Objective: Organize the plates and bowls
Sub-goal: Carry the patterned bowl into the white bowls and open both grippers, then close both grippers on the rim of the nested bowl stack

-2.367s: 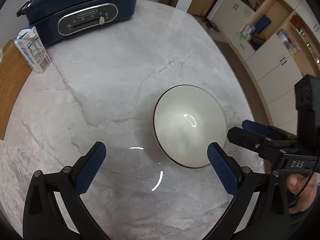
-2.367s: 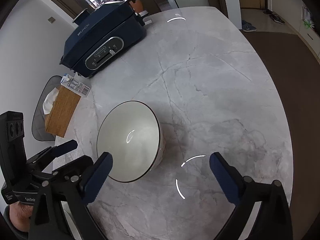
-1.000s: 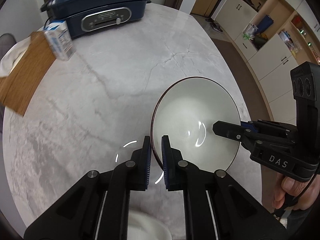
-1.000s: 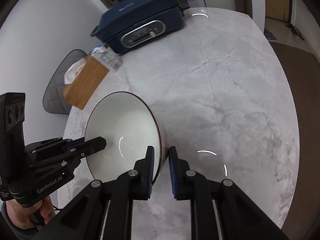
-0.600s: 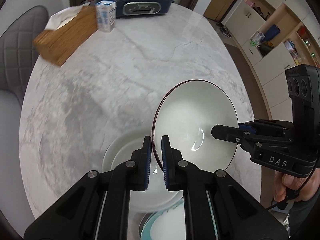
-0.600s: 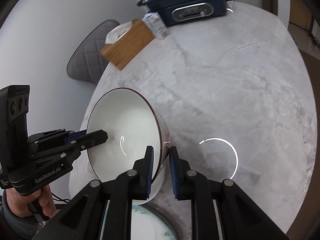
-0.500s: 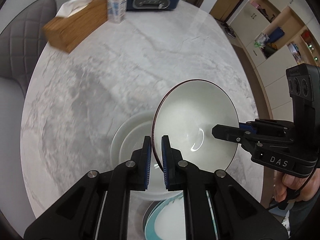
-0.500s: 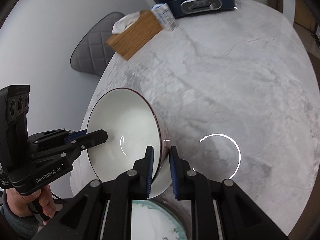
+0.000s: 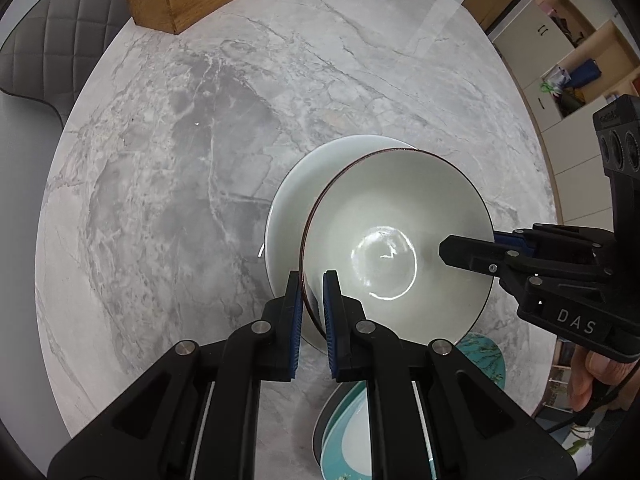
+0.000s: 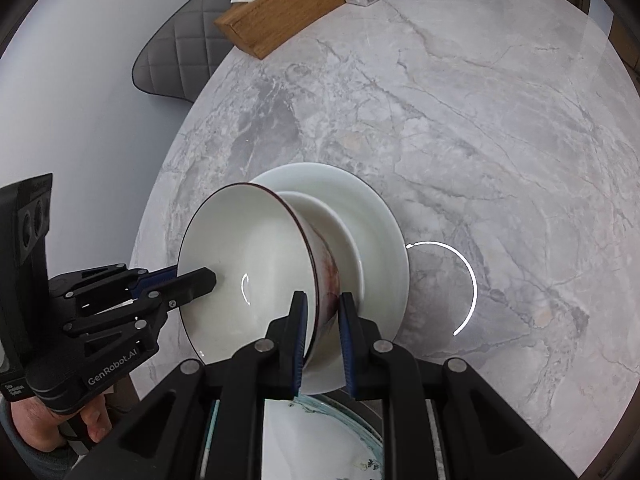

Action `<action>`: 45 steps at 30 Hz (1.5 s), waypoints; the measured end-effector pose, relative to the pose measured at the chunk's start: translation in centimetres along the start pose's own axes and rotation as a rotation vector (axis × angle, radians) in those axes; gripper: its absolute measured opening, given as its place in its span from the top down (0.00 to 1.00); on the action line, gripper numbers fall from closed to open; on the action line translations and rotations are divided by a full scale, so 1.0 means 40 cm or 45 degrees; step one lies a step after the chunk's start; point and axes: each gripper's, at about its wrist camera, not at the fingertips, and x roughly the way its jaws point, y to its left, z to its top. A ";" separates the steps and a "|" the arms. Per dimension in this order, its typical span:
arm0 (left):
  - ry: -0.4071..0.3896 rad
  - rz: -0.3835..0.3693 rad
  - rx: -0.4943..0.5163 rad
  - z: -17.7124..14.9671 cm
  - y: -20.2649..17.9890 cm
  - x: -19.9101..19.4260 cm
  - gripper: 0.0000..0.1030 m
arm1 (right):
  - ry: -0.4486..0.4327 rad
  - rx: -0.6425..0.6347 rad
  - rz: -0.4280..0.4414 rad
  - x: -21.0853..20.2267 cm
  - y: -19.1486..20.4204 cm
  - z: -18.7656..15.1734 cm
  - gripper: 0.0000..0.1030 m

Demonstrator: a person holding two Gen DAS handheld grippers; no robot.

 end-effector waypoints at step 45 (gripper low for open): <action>-0.209 -0.108 -0.102 -0.029 0.133 -0.057 0.37 | -0.255 -0.020 -0.016 -0.160 -0.057 0.000 0.25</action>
